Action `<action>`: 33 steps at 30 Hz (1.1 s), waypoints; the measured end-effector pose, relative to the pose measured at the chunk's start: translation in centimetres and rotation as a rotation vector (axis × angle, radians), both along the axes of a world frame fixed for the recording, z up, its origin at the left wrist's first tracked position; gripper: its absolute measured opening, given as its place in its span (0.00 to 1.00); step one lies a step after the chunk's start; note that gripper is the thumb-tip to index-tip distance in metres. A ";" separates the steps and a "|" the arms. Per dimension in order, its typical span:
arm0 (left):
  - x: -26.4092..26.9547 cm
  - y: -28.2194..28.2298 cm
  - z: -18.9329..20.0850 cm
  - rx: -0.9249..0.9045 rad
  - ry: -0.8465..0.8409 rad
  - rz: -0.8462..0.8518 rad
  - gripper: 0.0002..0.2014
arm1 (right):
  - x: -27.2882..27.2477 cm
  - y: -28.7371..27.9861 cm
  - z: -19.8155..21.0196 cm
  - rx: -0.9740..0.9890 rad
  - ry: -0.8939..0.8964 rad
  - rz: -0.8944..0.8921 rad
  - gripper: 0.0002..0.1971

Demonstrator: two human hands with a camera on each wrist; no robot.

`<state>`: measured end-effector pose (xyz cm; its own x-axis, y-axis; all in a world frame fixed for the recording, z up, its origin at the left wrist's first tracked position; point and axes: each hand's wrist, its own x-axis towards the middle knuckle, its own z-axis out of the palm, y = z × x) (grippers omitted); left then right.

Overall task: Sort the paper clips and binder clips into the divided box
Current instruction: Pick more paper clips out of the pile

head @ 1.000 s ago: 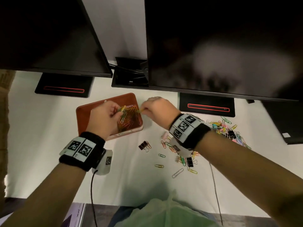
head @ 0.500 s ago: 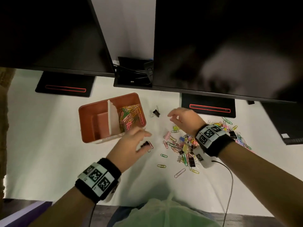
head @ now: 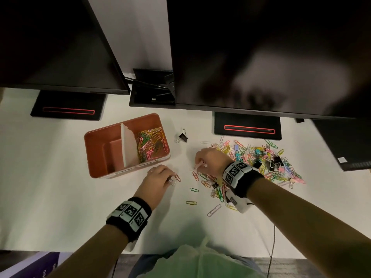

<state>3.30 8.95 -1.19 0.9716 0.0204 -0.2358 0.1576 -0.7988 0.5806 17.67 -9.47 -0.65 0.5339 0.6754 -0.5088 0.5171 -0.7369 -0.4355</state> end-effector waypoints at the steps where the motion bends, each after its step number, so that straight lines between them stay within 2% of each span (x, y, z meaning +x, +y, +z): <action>1: -0.2 0.2 0.0 0.005 -0.017 0.019 0.13 | 0.2 0.0 0.2 0.028 0.010 -0.016 0.08; 5: -1.3 1.1 -0.5 0.021 0.021 0.080 0.18 | 1.3 0.9 1.6 0.189 -0.005 -0.174 0.09; 9: -1.9 0.7 0.3 0.053 -0.025 -0.073 0.22 | 1.8 1.9 2.5 0.274 -0.051 -0.261 0.14; 13: -0.8 -1.2 1.3 0.158 -0.048 -0.157 0.21 | 0.3 0.2 2.6 0.159 -0.095 -0.188 0.18; 17: 1.4 -2.3 0.3 0.219 0.031 -0.173 0.21 | -2.3 -2.1 1.8 -0.031 -0.099 -0.084 0.30; 19: 1.9 -2.4 -0.2 0.236 0.071 -0.179 0.17 | -3.1 -2.4 1.4 -0.117 -0.136 -0.071 0.34; 21: 2.2 -2.4 -0.5 0.223 0.110 -0.186 0.10 | -3.3 -2.3 1.0 -0.157 -0.166 -0.087 0.32; 23: 2.4 -2.5 -0.6 0.210 0.129 -0.184 0.05 | -2.9 -2.1 0.6 -0.143 -0.140 -0.133 0.26; 27: 3.2 -3.0 -0.7 0.250 0.204 -0.213 0.07 | -1.9 -2.0 0.6 -0.134 -0.104 -0.151 0.14; 31: 3.9 -3.4 0.1 0.181 0.282 -0.248 0.05 | -1.4 -1.9 0.5 -0.177 -0.092 -0.108 0.10; 33: 3.9 -3.6 0.2 0.093 0.262 -0.204 0.04 | -1.3 -2.0 0.5 -0.181 -0.073 -0.122 0.09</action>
<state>7.16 5.39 -1.00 0.8643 -0.1352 -0.4844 0.1236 -0.8766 0.4650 16.36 -11.42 -0.12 0.6458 0.5045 -0.5731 0.4444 -0.8587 -0.2553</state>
